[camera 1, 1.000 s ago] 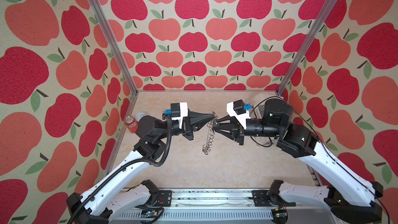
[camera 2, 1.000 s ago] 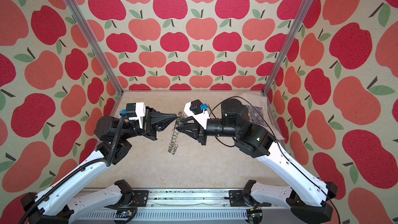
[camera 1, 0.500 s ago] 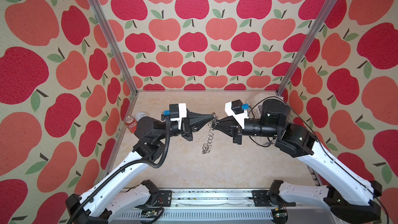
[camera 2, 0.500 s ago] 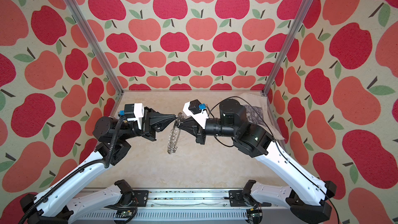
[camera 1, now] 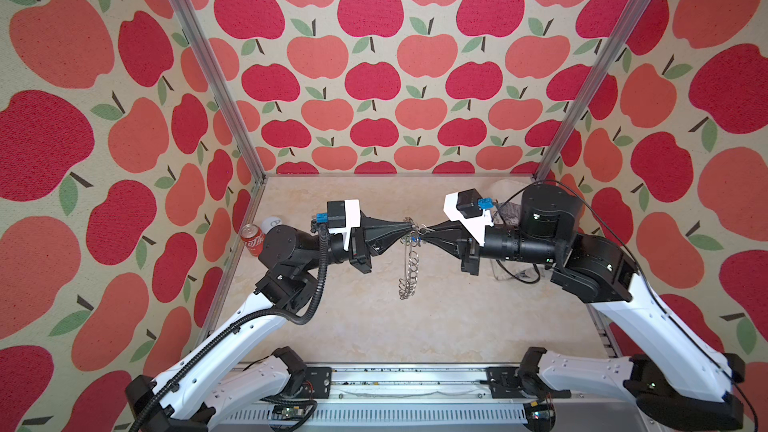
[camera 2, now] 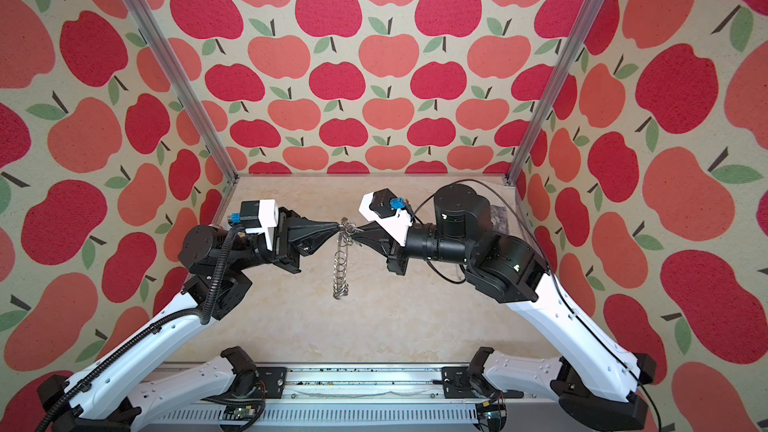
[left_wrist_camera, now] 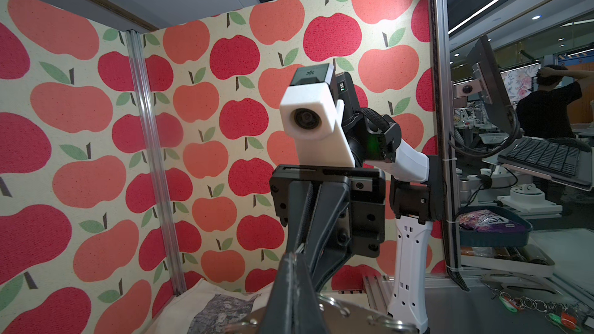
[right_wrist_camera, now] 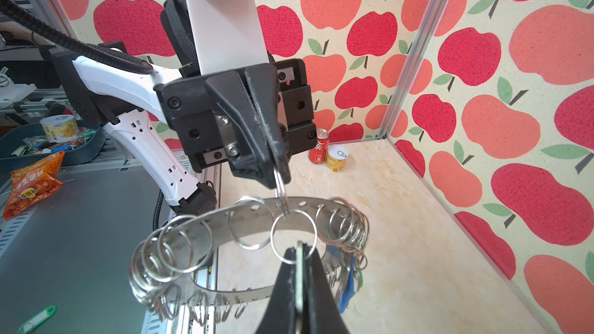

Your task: Put the keys on the keyring

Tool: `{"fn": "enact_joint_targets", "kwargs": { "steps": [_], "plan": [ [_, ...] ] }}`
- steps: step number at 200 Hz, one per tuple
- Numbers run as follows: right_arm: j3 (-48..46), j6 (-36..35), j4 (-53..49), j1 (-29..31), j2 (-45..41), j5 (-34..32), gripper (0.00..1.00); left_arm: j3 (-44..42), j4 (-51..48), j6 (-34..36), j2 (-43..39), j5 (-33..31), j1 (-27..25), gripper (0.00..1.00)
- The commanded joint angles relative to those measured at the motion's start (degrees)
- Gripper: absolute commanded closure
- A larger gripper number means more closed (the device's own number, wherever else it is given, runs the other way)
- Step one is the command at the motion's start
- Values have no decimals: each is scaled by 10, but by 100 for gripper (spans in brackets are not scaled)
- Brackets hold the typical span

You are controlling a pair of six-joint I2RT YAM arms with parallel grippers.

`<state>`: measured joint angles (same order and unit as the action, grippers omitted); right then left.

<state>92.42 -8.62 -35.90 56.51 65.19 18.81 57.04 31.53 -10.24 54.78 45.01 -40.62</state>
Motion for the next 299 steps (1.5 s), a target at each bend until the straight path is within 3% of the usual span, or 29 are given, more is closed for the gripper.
{"fn": "enact_joint_targets", "kwargs": {
  "steps": [1,159,299],
  "plan": [
    [23,-19,-35,4,14,-10,100,16,17,-14,0,19,2,100],
    [107,-72,-125,27,47,-52,100,22,-32,4,7,9,3,100],
    [171,-159,-184,84,82,-209,100,32,-64,-4,13,32,3,100]
  ]
}}
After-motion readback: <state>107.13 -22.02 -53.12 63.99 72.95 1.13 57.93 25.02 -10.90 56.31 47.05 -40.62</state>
